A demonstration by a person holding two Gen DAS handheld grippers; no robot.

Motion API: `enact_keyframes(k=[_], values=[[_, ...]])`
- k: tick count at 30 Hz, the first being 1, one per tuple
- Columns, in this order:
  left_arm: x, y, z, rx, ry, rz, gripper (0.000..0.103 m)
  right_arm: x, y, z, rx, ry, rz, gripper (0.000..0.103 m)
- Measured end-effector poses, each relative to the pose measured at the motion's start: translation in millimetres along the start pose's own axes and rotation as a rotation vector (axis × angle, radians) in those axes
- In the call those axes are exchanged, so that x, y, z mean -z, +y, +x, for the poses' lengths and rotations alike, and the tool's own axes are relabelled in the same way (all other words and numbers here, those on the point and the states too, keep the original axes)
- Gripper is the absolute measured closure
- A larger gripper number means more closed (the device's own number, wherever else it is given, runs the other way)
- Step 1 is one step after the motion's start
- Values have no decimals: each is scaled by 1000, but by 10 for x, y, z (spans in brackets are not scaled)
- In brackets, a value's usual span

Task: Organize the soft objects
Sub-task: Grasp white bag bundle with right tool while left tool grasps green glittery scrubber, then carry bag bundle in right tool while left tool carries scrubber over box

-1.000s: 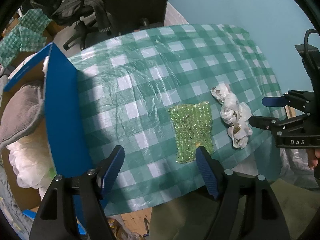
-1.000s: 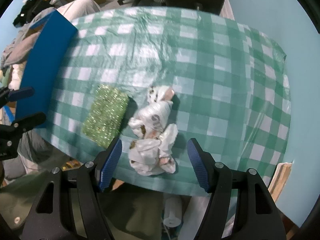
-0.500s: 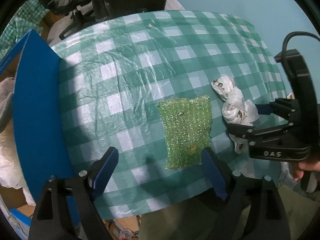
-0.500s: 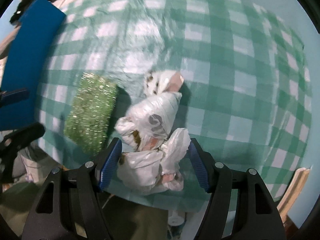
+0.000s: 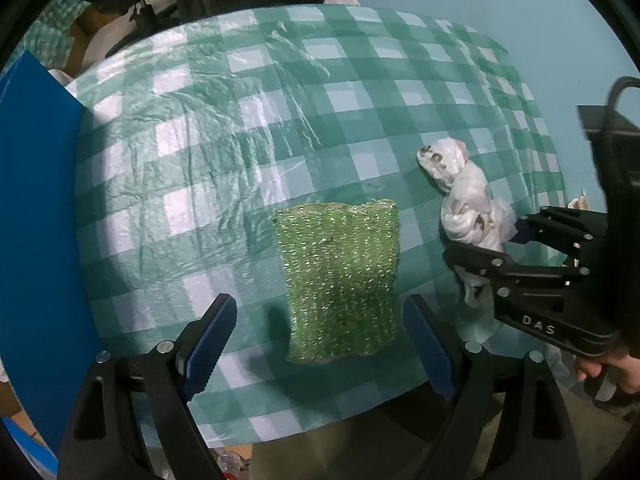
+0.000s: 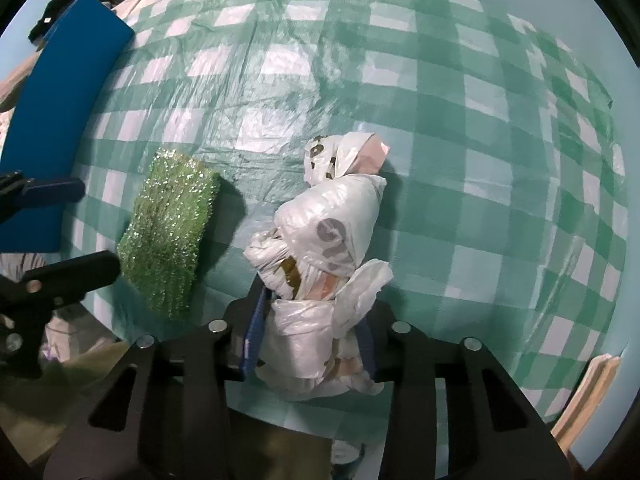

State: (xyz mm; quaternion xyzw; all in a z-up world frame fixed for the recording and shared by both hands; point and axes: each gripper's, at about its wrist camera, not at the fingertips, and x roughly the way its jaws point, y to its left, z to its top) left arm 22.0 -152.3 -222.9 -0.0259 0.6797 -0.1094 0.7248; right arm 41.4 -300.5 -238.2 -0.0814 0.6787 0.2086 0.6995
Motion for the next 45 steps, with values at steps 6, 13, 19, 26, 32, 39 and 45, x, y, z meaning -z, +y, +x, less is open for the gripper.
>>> enact_keyframes(k=[6,13,19,26,32,39,45], values=[[-53,-94,178,3,24,-16,16,11,-165,-107,1,-13,6,66],[-71,-173,381,-8,50,-41,16,17,-240,-155,2,-13,-5,66],[-59,-279,450,-32,32,-18,17,29,-233,-174,1,-16,-21,66],[-45,-448,435,-116,5,43,48,30,-234,-231,-2,-23,-40,66],[-15,-358,372,-110,-9,23,77,16,-201,-304,-5,-39,-45,66],[29,-218,209,-114,-33,23,82,-23,-125,-436,-5,-56,-59,66],[76,-137,-75,-129,-79,28,82,-89,-21,-586,0,-74,-89,66]])
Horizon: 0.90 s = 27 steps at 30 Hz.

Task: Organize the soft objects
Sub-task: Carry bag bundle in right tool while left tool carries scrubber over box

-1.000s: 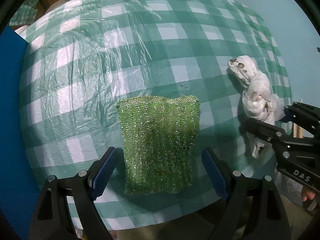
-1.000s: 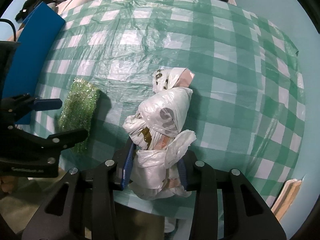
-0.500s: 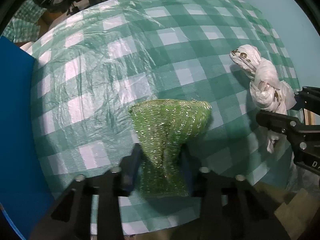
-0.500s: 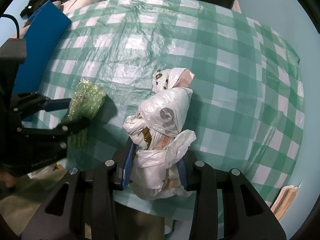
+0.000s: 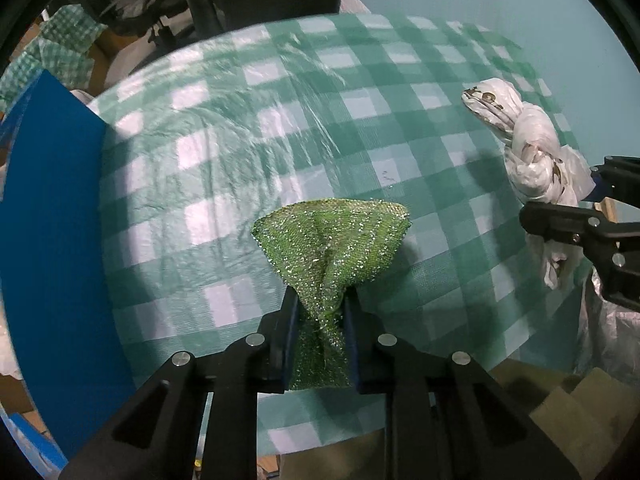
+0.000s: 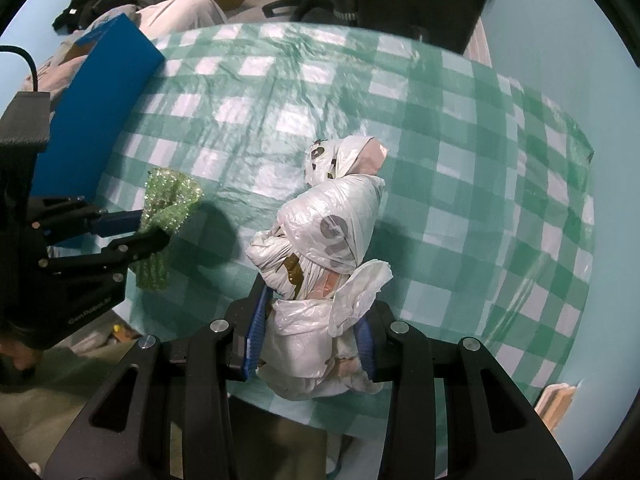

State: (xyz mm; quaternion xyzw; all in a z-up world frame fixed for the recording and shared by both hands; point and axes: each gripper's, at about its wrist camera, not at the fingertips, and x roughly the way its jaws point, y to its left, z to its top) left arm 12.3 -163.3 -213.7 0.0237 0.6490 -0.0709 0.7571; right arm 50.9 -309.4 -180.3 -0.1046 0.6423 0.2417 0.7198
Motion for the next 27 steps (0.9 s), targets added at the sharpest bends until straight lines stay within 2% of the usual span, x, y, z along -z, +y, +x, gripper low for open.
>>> enact_keyframes(k=[13,27], values=[[35,265,-522,-36,-99,27,82,-194,204,-386,8,-45,-42,66],[-5,615,-998,-29,-179,-57,82,-462,546,-649,-26,-78,-83,66]])
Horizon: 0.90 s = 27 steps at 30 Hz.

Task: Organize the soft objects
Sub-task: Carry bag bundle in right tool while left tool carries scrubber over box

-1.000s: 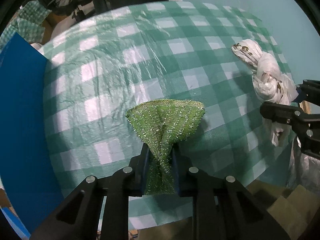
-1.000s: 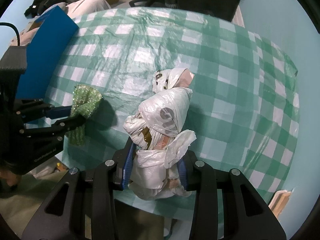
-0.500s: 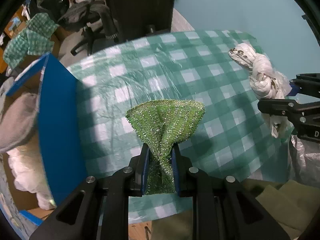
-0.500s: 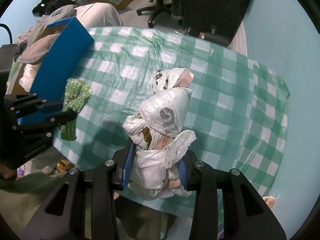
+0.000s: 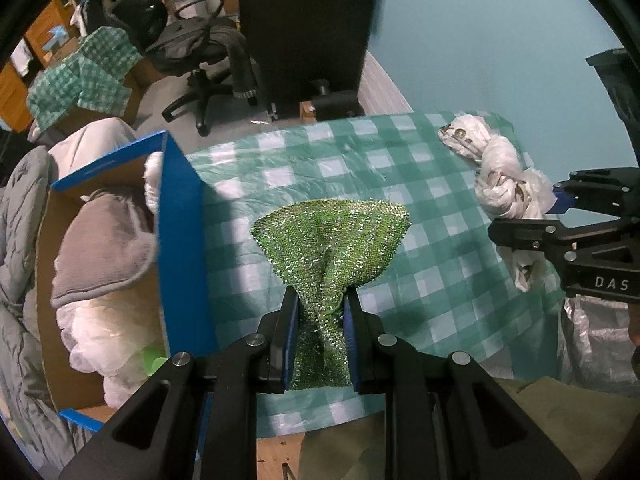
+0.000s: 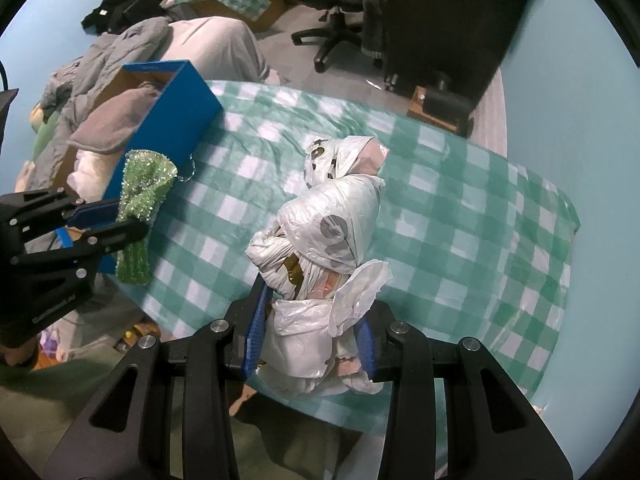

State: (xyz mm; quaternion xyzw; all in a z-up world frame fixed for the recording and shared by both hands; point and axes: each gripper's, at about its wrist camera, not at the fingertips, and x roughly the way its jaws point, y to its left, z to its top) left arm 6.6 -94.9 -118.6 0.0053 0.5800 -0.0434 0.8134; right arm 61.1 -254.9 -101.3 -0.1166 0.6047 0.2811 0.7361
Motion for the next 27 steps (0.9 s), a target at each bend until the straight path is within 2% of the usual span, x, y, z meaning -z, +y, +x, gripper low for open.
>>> enact_keyframes(k=[27], values=[[228,1215,-375,-80,-25,-193,82,-751,1087,165,-81,-18,-175,66]])
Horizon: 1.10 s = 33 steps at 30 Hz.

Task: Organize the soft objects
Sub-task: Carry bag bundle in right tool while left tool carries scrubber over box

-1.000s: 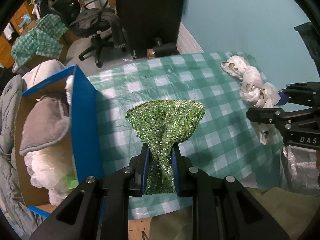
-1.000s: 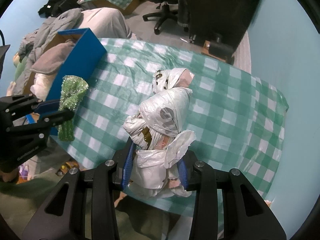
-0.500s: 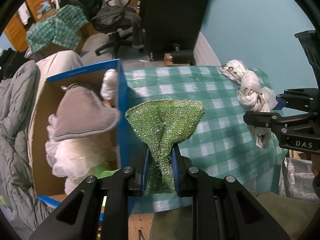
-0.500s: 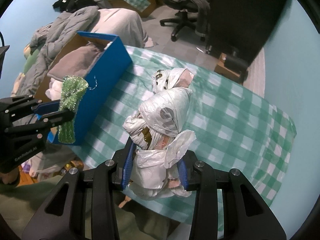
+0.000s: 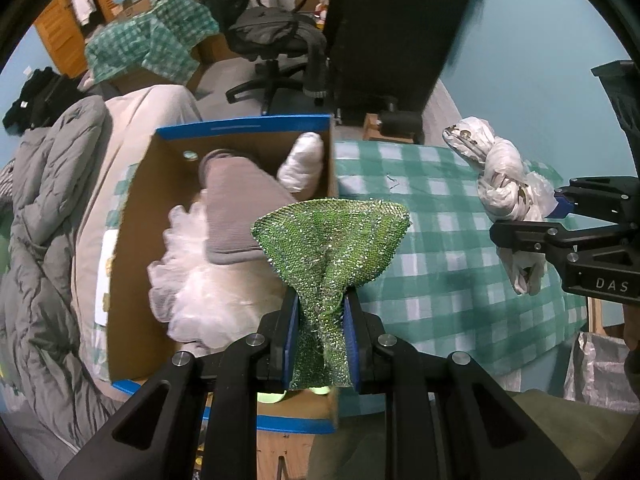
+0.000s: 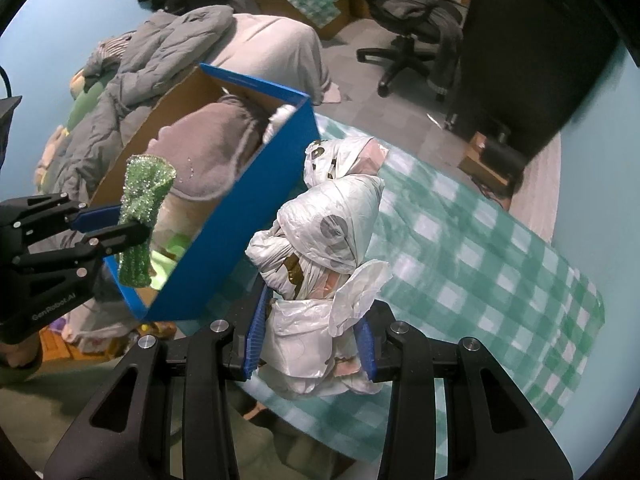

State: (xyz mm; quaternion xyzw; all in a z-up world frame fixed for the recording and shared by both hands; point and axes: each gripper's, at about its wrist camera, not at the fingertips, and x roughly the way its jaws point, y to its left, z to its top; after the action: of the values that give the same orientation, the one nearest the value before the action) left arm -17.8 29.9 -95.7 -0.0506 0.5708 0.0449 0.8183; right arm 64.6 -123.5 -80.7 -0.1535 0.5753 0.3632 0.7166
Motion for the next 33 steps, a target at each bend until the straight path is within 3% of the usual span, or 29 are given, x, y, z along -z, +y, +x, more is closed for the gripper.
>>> enact_keyframes(k=[19,33], values=[[-125,675,-9,-23,-18,-39,82,-605,504,239,-25,-9,-79,66],[-362,1142,271,-29,-4,-83,82,-1058,788,524,-21,5,-100,66]])
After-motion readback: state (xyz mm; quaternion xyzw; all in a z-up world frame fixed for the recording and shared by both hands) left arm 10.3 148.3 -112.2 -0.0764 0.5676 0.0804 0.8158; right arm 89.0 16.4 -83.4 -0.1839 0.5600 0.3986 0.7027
